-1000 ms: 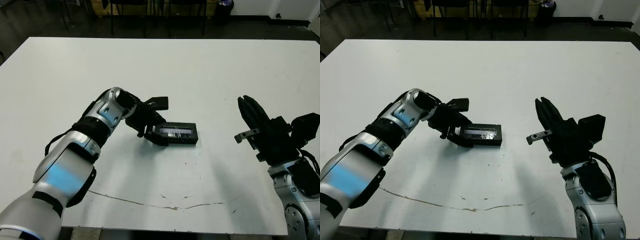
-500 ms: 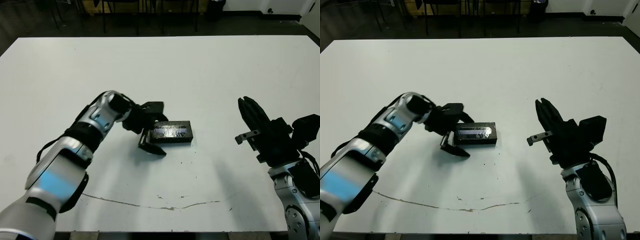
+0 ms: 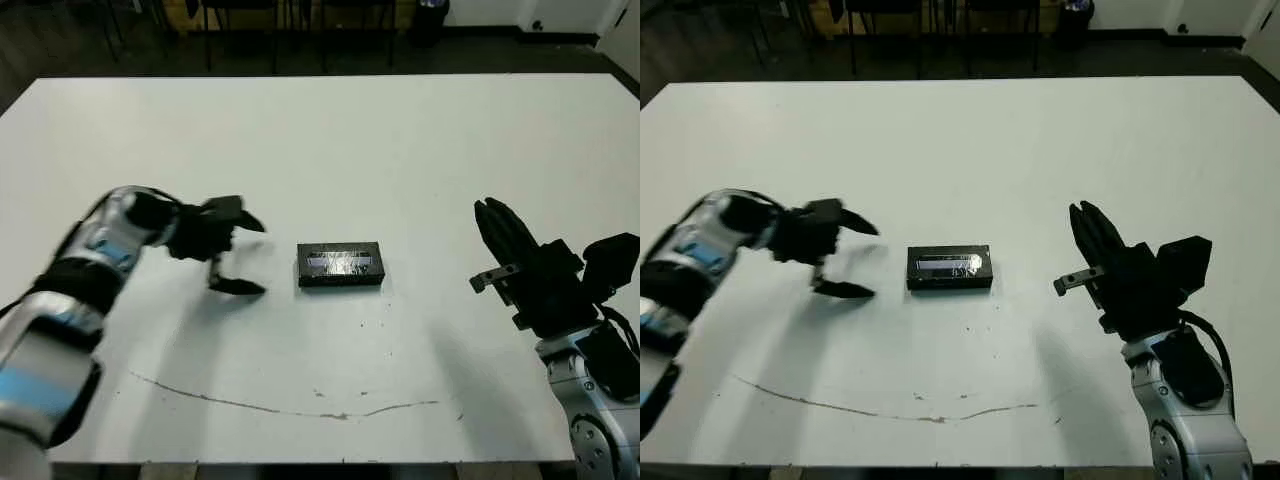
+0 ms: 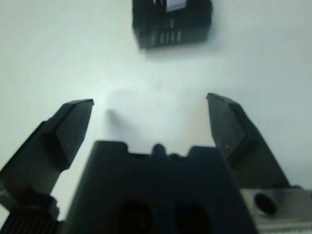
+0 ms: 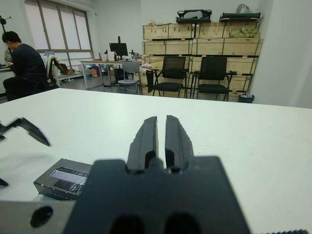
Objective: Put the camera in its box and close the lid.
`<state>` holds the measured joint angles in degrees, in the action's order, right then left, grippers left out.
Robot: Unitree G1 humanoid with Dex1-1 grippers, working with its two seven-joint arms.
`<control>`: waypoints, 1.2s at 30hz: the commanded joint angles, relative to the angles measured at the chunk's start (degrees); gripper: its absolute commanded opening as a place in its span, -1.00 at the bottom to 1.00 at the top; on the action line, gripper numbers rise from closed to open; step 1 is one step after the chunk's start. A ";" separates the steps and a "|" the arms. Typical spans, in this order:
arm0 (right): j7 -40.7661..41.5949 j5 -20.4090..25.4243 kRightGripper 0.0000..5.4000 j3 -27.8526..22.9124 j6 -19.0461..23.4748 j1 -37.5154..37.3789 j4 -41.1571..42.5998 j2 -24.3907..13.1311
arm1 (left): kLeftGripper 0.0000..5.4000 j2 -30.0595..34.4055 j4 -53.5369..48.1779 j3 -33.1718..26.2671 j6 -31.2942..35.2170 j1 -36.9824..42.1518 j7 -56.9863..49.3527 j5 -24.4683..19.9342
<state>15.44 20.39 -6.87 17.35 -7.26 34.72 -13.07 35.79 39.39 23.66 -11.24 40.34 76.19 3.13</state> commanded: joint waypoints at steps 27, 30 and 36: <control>-3.11 -2.89 -1.00 2.07 -2.85 1.99 -6.73 3.34 | -0.18 -31.66 -56.08 -11.99 45.14 -23.78 -60.44 -8.55; -3.57 -3.55 -1.00 2.07 -3.09 1.60 -6.36 3.42 | -0.40 -32.03 -53.83 -8.02 50.22 -24.00 -61.99 -6.75; -2.68 -3.27 -1.00 1.42 -4.84 0.86 -7.27 3.19 | -0.82 -33.90 -46.96 -3.22 53.32 -25.12 -64.27 -3.95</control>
<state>12.42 17.29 -4.90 12.81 -5.54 28.59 -9.64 2.02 -9.71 19.96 40.38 16.22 12.47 -1.66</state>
